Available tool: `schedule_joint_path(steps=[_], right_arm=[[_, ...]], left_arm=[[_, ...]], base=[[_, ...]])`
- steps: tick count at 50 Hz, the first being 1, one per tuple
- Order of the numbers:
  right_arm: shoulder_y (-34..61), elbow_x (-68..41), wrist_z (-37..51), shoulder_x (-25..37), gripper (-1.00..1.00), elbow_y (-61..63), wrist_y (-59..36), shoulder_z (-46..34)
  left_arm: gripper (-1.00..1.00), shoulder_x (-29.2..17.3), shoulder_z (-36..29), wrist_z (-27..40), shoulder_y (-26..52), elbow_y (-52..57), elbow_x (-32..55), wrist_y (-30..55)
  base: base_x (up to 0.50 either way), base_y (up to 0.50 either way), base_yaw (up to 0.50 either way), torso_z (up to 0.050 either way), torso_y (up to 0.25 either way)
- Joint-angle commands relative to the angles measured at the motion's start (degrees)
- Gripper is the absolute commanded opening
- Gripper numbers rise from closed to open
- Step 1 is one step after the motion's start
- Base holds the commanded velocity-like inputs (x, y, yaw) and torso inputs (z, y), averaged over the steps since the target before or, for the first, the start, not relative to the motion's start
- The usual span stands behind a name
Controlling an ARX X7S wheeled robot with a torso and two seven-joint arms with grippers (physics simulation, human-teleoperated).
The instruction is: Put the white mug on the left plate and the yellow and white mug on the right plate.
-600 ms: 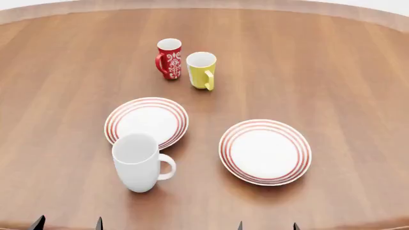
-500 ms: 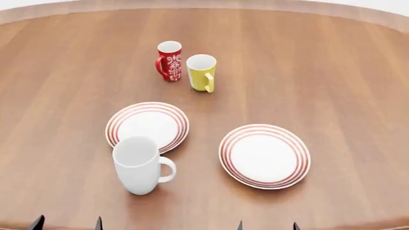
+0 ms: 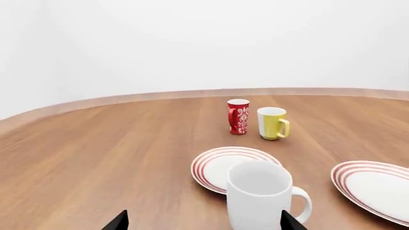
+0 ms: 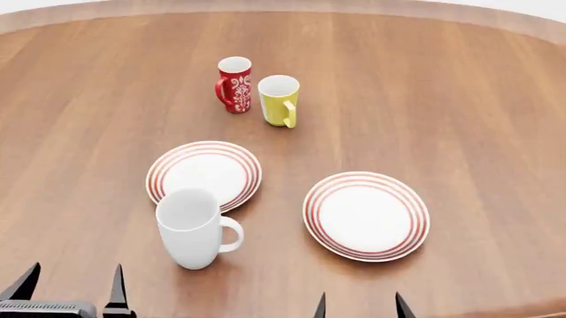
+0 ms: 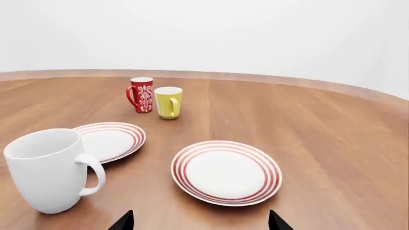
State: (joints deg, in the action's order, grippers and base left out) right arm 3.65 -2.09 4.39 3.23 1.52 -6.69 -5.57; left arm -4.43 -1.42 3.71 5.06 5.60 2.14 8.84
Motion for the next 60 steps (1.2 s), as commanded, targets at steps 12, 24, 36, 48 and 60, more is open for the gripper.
schedule_joint_path(steps=[12,24,36,48,60], right_arm=[[-2.6,1.3,3.6,2.8,1.00,10.1,-2.3,-2.8],[-1.7,1.8,4.1,3.8,1.00,9.5,-3.9,-4.5],[-1.4,1.6,4.6,4.4,1.00,9.4,-4.2,-5.5],[-0.9,1.3,5.1,4.8,1.00,9.0,-4.5,-6.3],[-0.7,0.8,5.4,5.3,1.00,8.9,-4.4,-6.8]], left_arm=[[1.00,-3.2,1.6,1.2,-1.0,13.5,4.1,8.0],[1.00,-3.5,1.2,2.1,-1.7,15.5,5.0,8.7],[1.00,-4.1,0.1,2.5,-2.0,15.3,5.1,8.0],[1.00,-4.6,-0.2,3.0,-1.7,15.0,5.6,7.8],[1.00,-5.0,-0.7,3.5,-1.8,15.3,5.9,7.7]], base=[[0.00,0.00,0.00,0.000,0.000],[0.00,0.00,0.39,0.000,0.000],[0.00,0.00,0.50,0.000,0.000],[0.00,0.00,0.50,0.000,0.000],[0.00,0.00,0.50,0.000,0.000]])
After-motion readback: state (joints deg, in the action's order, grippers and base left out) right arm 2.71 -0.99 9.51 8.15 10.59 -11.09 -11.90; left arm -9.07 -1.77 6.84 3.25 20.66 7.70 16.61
